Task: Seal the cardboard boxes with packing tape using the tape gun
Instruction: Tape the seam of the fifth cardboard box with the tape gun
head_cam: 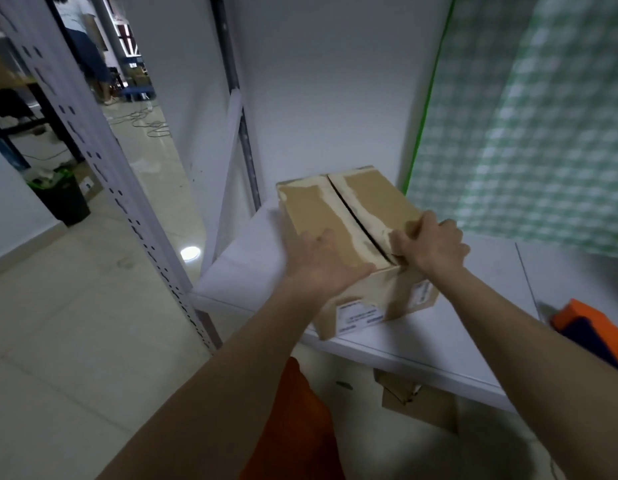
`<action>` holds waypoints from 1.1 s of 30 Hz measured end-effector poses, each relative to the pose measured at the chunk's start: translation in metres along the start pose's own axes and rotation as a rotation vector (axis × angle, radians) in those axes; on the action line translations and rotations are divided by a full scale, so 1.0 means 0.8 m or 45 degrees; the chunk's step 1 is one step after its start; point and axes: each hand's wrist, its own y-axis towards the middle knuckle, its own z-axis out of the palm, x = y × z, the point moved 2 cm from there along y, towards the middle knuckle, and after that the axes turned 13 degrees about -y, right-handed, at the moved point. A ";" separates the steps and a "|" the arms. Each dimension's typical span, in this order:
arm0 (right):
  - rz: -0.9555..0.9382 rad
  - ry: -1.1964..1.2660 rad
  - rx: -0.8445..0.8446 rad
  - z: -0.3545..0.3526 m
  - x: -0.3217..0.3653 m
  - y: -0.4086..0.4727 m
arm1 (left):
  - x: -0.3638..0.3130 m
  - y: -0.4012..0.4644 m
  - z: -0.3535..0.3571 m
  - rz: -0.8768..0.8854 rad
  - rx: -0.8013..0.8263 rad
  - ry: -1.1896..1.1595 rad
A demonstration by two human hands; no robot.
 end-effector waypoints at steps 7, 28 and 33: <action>0.045 0.077 0.025 -0.033 -0.103 0.004 | -0.070 -0.069 0.077 0.276 0.385 0.208; -0.099 0.173 0.056 -0.052 -0.205 -0.007 | -0.171 -0.072 0.200 0.838 0.204 0.982; -0.166 0.163 0.048 -0.065 -0.223 -0.001 | -0.201 -0.058 0.197 0.916 0.202 0.628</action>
